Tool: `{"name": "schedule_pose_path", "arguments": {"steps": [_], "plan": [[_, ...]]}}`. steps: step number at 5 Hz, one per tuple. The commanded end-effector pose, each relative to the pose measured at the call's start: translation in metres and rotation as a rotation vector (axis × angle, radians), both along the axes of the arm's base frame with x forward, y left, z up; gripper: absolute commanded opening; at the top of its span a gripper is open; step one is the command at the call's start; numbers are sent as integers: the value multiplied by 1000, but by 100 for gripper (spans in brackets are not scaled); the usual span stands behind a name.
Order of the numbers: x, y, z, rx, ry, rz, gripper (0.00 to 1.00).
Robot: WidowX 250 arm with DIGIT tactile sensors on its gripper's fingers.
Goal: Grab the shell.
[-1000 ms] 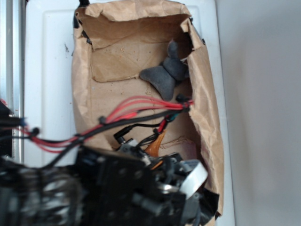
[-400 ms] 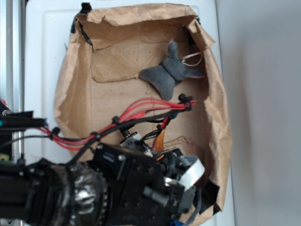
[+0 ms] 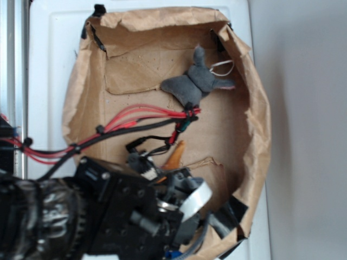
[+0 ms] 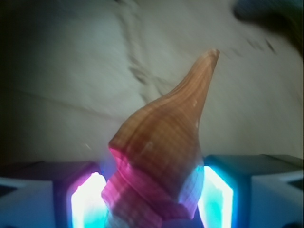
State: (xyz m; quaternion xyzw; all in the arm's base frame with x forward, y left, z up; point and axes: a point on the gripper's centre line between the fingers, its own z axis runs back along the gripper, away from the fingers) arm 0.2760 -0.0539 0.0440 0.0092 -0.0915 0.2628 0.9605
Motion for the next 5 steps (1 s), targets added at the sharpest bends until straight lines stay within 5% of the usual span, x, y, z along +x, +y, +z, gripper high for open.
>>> {"name": "schedule_pose_path", "arguments": {"steps": [1,2,4,5], "plan": [[6,43,81,-125,-54,16,0],[6,62,107,-148,-43,27,0],[-11,88,160,-94,-107,53,0],[-9,92,196,-14,-172,125,0]]}}
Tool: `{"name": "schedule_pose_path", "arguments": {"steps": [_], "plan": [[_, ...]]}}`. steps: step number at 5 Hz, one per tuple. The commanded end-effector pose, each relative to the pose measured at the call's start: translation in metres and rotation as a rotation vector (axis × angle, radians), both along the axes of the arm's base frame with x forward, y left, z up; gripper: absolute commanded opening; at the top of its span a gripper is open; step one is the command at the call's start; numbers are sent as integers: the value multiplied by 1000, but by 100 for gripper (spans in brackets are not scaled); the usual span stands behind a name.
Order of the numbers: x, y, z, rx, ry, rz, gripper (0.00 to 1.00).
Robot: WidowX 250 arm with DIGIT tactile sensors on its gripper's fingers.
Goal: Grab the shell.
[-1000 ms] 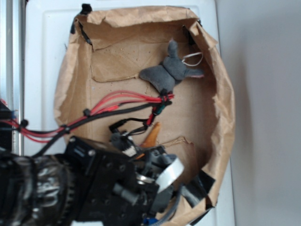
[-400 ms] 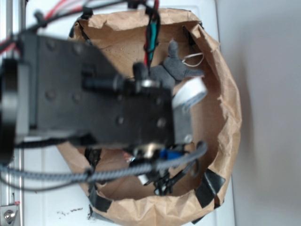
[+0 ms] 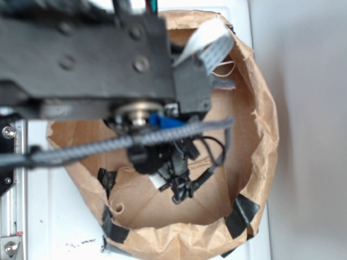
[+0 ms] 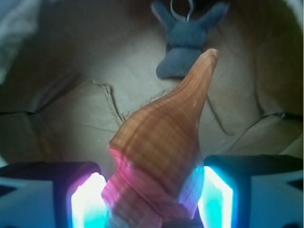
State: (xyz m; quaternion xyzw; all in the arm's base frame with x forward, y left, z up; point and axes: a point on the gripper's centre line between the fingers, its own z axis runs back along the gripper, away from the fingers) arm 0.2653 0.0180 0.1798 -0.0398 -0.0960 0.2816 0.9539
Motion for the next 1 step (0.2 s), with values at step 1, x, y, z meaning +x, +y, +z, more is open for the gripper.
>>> {"name": "schedule_pose_path", "arguments": {"steps": [1], "plan": [[-1,13,59,156,-198,101,0]]}}
